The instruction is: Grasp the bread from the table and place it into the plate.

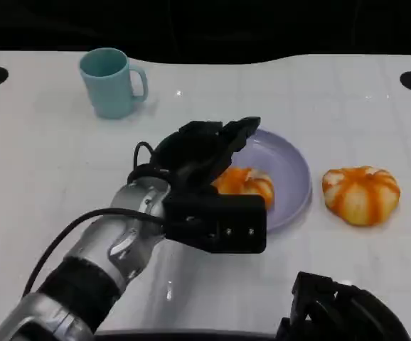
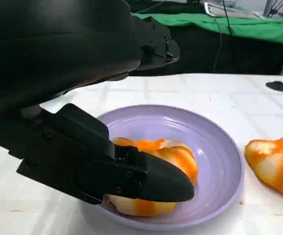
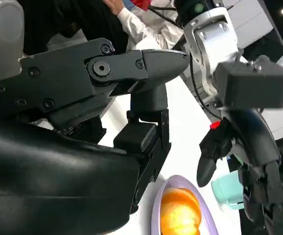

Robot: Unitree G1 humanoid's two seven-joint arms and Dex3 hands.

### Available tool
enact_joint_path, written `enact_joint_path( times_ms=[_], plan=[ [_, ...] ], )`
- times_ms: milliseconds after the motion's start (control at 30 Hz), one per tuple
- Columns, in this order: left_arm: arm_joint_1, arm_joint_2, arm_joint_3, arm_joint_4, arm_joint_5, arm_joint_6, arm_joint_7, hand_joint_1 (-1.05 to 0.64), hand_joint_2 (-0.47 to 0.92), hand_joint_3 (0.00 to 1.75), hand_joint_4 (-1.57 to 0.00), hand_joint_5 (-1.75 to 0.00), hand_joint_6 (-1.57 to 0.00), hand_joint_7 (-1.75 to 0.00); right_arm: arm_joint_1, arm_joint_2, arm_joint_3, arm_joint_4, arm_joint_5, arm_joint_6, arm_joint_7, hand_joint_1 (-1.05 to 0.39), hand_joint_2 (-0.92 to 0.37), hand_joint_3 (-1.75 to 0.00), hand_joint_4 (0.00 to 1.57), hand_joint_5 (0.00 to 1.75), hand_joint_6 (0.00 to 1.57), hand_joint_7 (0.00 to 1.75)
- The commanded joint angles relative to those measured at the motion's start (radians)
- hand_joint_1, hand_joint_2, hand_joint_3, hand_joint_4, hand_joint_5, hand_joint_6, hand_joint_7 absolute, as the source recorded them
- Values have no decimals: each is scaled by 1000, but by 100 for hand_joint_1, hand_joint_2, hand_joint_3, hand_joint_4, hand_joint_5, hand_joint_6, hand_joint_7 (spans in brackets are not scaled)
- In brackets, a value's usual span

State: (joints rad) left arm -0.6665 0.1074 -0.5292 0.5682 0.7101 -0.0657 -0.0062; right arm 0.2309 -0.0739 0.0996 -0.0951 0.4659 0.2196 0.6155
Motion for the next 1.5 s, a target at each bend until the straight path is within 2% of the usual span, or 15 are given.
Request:
enact_joint_path(
  times_ms=[33,167,233,333,400,633,667,700,733,800,833,933,1133,1333,1500],
  plan=[
    [87,44,47,-99,-41,-45,33,-85,92,23,-22,-29,-14,-6,3,-8,-14,-8,7,0,-4,-72,-92,-24,86,160,77,139],
    [172,68,88,-152,-63,-157,146,-63,92,6,-45,-44,-37,-11,1,-8,-17,1,15,-6,8,-71,-92,-24,86,160,77,139],
    [206,79,101,-179,-59,-191,182,-59,92,4,-50,-48,-44,-13,1,-10,-18,1,17,-5,11,-71,-92,-24,86,160,76,139],
    [256,90,119,-242,-64,-208,191,-49,92,3,-57,-68,-59,-12,3,-13,-19,-4,22,3,12,-71,-92,-24,86,160,76,138],
    [299,94,137,-297,-82,-214,183,-39,91,2,-67,-101,-73,-15,7,-14,-19,-10,22,8,6,-71,-92,-22,87,158,76,137],
    [440,102,186,-412,-150,-298,187,-18,89,1,-80,-138,-101,-33,10,-15,-18,-22,17,14,0,-71,-92,-23,87,157,77,137],
    [462,106,193,-419,-155,-324,194,-18,89,1,-80,-140,-101,-35,11,-16,-18,-25,18,16,-1,-71,-92,-23,87,158,76,138],
    [481,110,199,-424,-162,-347,199,-17,89,5,-81,-152,-101,-48,12,-16,-18,-27,18,18,-2,-71,-92,-23,87,158,77,138],
    [502,112,206,-432,-171,-368,201,-17,84,17,-81,-157,-96,-62,13,-17,-17,-31,16,19,-3,-71,-92,-24,87,158,77,139],
    [538,110,220,-443,-191,-399,201,-15,55,79,-82,-159,-92,-80,15,-19,-16,-37,13,21,-7,-72,-92,-24,86,159,77,139],
    [560,106,228,-447,-205,-413,201,-15,50,91,-83,-160,-92,-84,16,-18,-15,-39,14,22,-7,-72,-92,-24,86,159,76,139],
    [620,88,248,-448,-260,-454,202,-16,46,108,-83,-172,-91,-100,18,-18,-13,-45,15,21,-7,-72,-92,-24,86,159,76,139],
    [725,66,271,-469,-451,-489,104,-16,52,110,-79,-175,-77,-129,20,-16,-9,-48,12,16,-8,-72,-92,-25,86,160,76,140],
    [831,75,286,-532,-639,-438,-49,-18,55,115,-72,-175,-67,-146,20,-21,-12,-56,19,30,-11,-72,-92,-24,86,160,76,141],
    [881,46,294,-539,-712,-424,-106,-18,55,116,-71,-175,-63,-155,24,-28,-16,-62,17,32,-9,-72,-92,-23,86,160,77,141]
  ],
)
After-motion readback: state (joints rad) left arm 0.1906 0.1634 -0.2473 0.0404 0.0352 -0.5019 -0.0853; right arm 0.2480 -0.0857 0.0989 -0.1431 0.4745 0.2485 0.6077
